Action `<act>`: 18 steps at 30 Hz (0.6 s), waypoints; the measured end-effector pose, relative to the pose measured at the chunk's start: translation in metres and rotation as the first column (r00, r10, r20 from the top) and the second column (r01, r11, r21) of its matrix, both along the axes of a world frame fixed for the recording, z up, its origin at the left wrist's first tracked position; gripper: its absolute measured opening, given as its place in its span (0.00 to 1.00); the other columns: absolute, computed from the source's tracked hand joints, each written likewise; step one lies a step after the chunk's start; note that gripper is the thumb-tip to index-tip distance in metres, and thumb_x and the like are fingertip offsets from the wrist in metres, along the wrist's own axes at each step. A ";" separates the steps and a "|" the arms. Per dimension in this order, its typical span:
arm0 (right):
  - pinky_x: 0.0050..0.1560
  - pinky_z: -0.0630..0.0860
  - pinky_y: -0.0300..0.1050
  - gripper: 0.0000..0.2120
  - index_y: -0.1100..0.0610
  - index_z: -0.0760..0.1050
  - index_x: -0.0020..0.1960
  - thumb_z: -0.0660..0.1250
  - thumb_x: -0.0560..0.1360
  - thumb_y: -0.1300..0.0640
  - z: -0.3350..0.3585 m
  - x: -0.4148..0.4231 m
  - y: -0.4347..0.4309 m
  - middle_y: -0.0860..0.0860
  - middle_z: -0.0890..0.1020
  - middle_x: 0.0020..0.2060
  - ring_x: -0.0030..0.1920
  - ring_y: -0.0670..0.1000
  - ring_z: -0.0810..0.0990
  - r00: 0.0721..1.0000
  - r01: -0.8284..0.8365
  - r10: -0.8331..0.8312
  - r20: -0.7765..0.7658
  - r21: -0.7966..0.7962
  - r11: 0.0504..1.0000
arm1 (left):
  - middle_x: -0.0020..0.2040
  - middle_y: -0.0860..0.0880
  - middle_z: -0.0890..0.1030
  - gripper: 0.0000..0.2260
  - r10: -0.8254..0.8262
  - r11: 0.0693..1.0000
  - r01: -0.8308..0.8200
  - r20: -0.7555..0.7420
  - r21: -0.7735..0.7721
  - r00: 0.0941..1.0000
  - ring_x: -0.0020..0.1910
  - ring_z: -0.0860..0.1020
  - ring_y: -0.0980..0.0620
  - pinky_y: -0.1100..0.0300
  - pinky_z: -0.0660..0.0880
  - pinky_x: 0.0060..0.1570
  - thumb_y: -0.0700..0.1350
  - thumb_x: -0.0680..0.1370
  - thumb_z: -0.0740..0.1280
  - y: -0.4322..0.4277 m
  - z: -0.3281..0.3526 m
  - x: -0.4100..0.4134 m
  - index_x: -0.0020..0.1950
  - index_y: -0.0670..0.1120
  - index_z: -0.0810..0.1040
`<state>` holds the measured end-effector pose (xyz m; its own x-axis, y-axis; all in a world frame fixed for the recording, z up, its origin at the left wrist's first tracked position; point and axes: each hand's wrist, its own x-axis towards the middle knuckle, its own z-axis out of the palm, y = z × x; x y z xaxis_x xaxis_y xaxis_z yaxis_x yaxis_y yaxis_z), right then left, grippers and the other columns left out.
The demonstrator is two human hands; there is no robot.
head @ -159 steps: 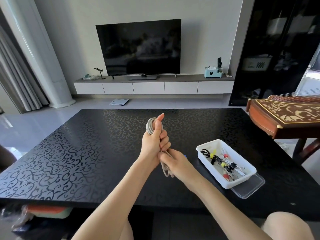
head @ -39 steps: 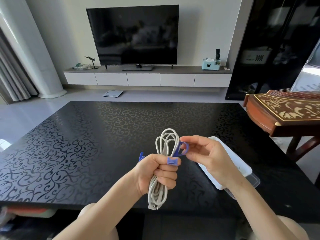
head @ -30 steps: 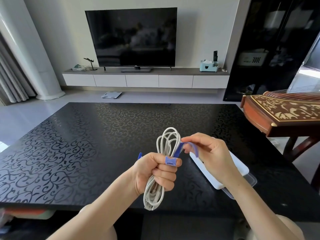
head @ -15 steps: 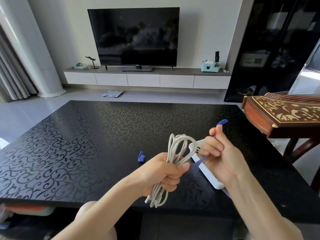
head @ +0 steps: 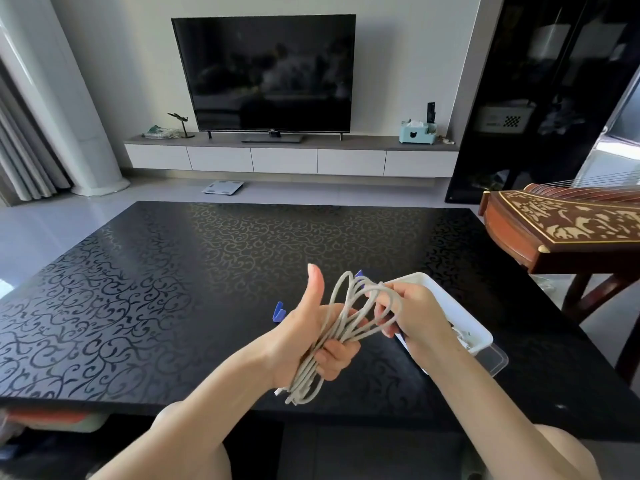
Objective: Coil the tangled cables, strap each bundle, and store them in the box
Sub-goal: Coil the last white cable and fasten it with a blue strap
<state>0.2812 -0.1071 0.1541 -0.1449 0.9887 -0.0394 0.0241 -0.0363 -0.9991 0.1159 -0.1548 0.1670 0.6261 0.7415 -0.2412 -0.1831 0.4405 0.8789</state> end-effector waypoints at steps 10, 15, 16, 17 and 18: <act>0.24 0.59 0.37 0.12 0.61 0.77 0.33 0.65 0.76 0.64 0.005 -0.012 0.007 0.49 0.68 0.21 0.22 0.45 0.63 0.987 -0.073 0.057 -0.149 -0.104 0.992 | 0.25 0.53 0.61 0.22 0.294 0.942 -0.219 -0.304 0.255 0.906 0.23 0.55 0.56 0.64 0.54 0.22 0.66 0.76 0.55 -0.002 0.001 0.012 0.36 0.49 0.64; 0.21 0.54 0.35 0.19 0.59 0.79 0.32 0.57 0.77 0.70 0.005 -0.012 0.002 0.46 0.66 0.18 0.20 0.42 0.59 0.965 -0.179 0.168 -0.203 -0.037 0.983 | 0.25 0.55 0.65 0.17 0.464 0.871 -0.380 -0.263 0.312 0.846 0.21 0.59 0.59 0.66 0.56 0.19 0.59 0.79 0.57 0.000 0.002 0.015 0.43 0.46 0.68; 0.22 0.54 0.35 0.18 0.59 0.80 0.34 0.57 0.76 0.70 0.006 -0.011 0.000 0.46 0.65 0.18 0.20 0.43 0.59 0.964 -0.191 0.185 -0.190 -0.013 0.982 | 0.25 0.55 0.65 0.16 0.506 0.843 -0.415 -0.244 0.342 0.827 0.21 0.59 0.58 0.66 0.55 0.19 0.57 0.80 0.56 0.002 0.002 0.015 0.44 0.45 0.69; 0.23 0.53 0.36 0.18 0.59 0.81 0.35 0.57 0.75 0.70 0.007 -0.011 -0.002 0.47 0.65 0.19 0.21 0.43 0.58 0.964 -0.205 0.202 -0.171 0.002 0.979 | 0.25 0.55 0.65 0.16 0.542 0.815 -0.443 -0.222 0.373 0.811 0.21 0.59 0.58 0.66 0.55 0.19 0.55 0.81 0.56 0.004 0.002 0.016 0.46 0.44 0.72; 0.24 0.52 0.37 0.18 0.58 0.83 0.37 0.58 0.75 0.70 0.007 -0.011 -0.003 0.48 0.65 0.20 0.22 0.44 0.58 0.964 -0.217 0.216 -0.157 0.011 0.976 | 0.25 0.55 0.65 0.16 0.570 0.788 -0.461 -0.198 0.408 0.798 0.21 0.59 0.59 0.66 0.55 0.19 0.54 0.82 0.56 0.005 0.001 0.016 0.47 0.44 0.75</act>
<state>0.2698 -0.1100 0.1615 -0.3600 0.9329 -0.0056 -0.1245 -0.0540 -0.9907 0.1321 -0.1495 0.1683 0.0634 0.9973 -0.0369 -0.0077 0.0375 0.9993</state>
